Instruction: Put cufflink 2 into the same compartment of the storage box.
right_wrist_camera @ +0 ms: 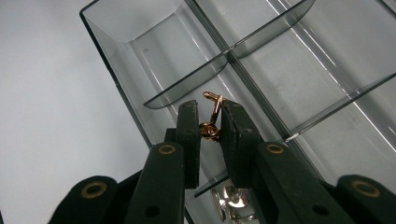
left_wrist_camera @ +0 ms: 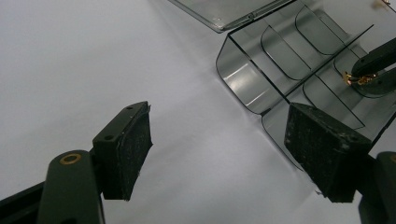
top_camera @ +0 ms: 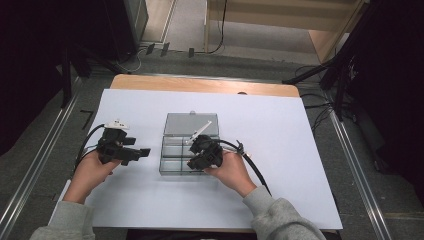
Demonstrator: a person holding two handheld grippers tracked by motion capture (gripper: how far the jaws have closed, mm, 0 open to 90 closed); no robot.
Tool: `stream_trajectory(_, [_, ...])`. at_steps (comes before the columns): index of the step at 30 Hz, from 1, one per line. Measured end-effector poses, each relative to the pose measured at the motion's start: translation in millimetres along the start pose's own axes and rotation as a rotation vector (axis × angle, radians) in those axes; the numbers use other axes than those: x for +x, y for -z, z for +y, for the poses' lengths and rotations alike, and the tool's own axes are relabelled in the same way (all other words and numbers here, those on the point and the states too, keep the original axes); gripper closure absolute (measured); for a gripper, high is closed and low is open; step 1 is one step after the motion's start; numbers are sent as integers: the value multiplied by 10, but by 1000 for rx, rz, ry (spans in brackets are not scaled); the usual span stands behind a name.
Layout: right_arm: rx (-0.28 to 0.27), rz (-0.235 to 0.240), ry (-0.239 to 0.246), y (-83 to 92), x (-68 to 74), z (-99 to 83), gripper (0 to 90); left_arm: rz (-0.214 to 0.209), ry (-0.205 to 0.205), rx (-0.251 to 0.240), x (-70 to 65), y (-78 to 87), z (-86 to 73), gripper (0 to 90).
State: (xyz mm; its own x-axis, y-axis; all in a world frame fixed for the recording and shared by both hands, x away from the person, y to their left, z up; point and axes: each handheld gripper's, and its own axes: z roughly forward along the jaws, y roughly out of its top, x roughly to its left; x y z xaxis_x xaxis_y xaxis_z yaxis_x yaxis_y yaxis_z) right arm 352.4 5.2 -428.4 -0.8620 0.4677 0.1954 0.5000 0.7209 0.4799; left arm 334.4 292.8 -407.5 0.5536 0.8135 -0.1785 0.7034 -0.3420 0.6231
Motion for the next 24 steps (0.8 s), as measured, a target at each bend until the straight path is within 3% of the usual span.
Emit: stream_trajectory(24, [51, 12, 10, -212, 73, 34, 784, -2, -1, 0, 3, 0, -7, 241])
